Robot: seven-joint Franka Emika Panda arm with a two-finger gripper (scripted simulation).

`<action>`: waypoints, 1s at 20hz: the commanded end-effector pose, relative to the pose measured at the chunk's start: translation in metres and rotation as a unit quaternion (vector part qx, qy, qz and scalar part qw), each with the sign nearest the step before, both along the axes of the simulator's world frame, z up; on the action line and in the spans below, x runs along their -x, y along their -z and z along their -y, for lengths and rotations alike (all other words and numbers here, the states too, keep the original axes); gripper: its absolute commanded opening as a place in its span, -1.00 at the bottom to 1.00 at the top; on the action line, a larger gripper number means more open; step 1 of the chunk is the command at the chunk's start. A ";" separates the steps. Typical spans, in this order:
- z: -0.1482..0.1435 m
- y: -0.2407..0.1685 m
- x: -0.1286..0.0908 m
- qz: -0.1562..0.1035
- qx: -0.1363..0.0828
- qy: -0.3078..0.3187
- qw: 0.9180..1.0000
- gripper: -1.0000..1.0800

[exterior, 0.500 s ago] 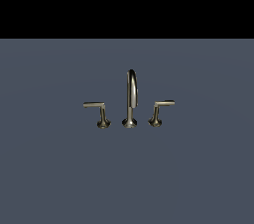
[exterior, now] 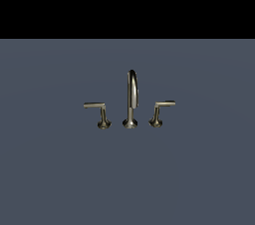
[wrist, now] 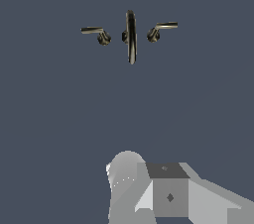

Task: Turn on the faucet by rotating a designated handle.

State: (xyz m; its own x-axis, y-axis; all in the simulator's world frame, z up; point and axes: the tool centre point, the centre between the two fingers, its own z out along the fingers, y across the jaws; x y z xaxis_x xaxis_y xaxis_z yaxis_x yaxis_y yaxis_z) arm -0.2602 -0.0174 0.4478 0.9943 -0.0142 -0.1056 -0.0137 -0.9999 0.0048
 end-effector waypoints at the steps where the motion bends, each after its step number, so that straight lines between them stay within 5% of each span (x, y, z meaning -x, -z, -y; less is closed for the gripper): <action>1: 0.001 0.001 0.001 -0.002 0.001 -0.002 1.000 -1.00; 10: 0.001 0.006 -0.014 0.000 -0.005 0.020 1.000 -1.00; 20: 0.004 0.033 -0.068 0.002 -0.024 0.111 0.994 -1.00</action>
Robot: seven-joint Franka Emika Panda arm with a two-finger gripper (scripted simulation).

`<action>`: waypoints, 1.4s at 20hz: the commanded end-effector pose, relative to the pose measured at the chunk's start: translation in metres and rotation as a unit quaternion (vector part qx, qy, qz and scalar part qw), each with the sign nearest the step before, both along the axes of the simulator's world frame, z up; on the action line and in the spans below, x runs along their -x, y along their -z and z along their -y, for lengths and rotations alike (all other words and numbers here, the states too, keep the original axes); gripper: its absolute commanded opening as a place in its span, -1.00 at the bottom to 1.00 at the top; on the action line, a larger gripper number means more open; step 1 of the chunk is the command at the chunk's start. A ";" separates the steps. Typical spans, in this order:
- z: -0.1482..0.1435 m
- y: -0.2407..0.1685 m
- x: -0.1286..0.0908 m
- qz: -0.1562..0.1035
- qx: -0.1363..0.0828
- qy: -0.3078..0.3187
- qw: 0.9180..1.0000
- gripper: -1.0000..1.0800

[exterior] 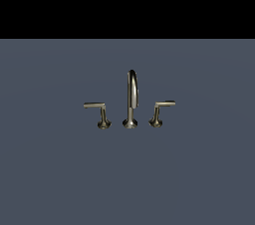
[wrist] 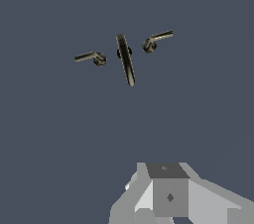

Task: Turn on the faucet by rotating a designated handle.

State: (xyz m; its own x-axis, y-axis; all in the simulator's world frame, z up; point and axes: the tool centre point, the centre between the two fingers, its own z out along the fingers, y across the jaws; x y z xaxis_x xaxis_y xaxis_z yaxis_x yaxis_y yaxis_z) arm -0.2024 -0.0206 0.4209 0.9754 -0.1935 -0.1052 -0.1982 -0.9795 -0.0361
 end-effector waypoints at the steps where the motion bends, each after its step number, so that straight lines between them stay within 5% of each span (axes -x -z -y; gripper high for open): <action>1: 0.002 0.010 -0.018 0.000 -0.005 0.032 0.999 -1.00; 8: 0.010 0.049 -0.071 -0.002 -0.017 0.136 0.991 -1.00; 15: 0.023 0.097 -0.120 -0.005 -0.019 0.245 0.969 -1.00; 21: 0.038 0.145 -0.155 -0.007 -0.013 0.338 0.941 -1.00; 28: 0.060 0.206 -0.187 -0.004 0.003 0.443 0.897 -1.00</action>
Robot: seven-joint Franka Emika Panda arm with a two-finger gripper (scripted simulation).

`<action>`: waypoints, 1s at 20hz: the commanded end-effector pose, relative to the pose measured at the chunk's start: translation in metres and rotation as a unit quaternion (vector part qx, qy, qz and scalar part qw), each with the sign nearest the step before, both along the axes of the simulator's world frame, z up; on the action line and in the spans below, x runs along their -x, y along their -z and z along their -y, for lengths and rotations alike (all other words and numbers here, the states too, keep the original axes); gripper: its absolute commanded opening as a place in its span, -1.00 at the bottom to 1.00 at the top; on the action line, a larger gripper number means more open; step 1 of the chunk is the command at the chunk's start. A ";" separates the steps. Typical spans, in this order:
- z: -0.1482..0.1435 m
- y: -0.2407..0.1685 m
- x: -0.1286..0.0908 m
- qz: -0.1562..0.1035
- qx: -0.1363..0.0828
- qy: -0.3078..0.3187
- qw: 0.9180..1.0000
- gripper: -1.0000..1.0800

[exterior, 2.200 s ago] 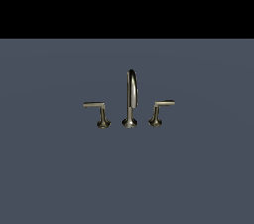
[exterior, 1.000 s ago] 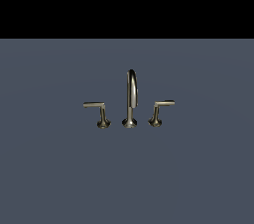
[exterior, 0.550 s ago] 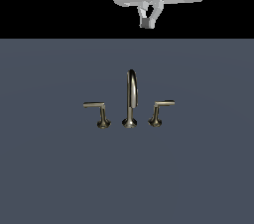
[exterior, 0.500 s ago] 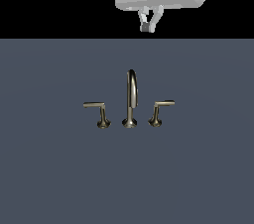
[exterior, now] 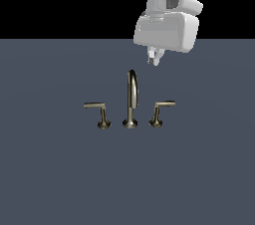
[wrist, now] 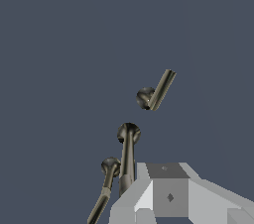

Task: Turn on the faucet by rotating a designated handle.

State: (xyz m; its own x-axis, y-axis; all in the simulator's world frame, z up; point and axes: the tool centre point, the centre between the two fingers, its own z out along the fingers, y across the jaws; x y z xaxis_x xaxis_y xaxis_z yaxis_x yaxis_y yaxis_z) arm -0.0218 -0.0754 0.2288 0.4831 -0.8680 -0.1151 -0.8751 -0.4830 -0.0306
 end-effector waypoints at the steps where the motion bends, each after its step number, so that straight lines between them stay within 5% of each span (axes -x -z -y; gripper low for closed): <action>1: 0.009 0.023 -0.010 -0.001 0.007 0.041 0.999 -1.00; 10: 0.040 0.097 -0.032 -0.002 0.038 0.166 0.985 -1.00; 20: 0.059 0.136 -0.038 0.001 0.058 0.227 0.972 -1.00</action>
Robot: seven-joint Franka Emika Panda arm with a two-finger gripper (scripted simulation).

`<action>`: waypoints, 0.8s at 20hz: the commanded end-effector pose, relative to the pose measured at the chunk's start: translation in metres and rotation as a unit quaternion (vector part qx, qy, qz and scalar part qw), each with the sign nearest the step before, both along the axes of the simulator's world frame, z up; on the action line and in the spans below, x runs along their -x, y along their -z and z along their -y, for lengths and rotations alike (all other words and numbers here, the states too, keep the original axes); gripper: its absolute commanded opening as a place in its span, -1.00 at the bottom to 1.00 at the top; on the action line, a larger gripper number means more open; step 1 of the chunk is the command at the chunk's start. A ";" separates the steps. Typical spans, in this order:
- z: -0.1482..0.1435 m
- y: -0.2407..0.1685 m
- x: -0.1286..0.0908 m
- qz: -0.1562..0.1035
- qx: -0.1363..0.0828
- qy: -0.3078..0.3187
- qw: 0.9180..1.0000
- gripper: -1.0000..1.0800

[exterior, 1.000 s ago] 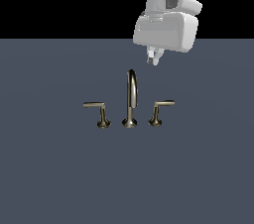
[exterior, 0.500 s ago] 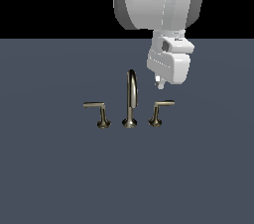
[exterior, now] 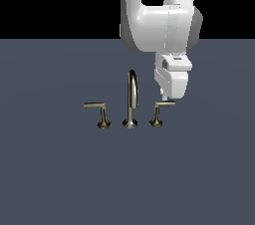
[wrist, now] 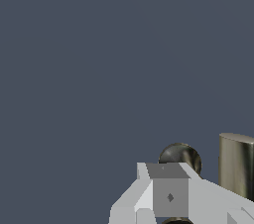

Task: Turn on the faucet by rotating a designated handle.

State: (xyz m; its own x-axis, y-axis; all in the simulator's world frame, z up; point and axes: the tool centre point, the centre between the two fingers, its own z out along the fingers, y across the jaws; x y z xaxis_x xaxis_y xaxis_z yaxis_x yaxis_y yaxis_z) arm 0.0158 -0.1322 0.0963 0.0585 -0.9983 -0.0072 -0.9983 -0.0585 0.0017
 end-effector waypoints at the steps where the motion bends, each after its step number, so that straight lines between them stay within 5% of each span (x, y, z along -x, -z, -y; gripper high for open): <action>1: 0.002 0.004 -0.001 0.001 0.003 0.008 1.000 -1.00; 7: 0.003 0.005 -0.001 0.001 0.003 0.009 1.000 -1.00; 16: 0.021 0.006 0.031 0.001 0.003 0.009 1.000 -1.00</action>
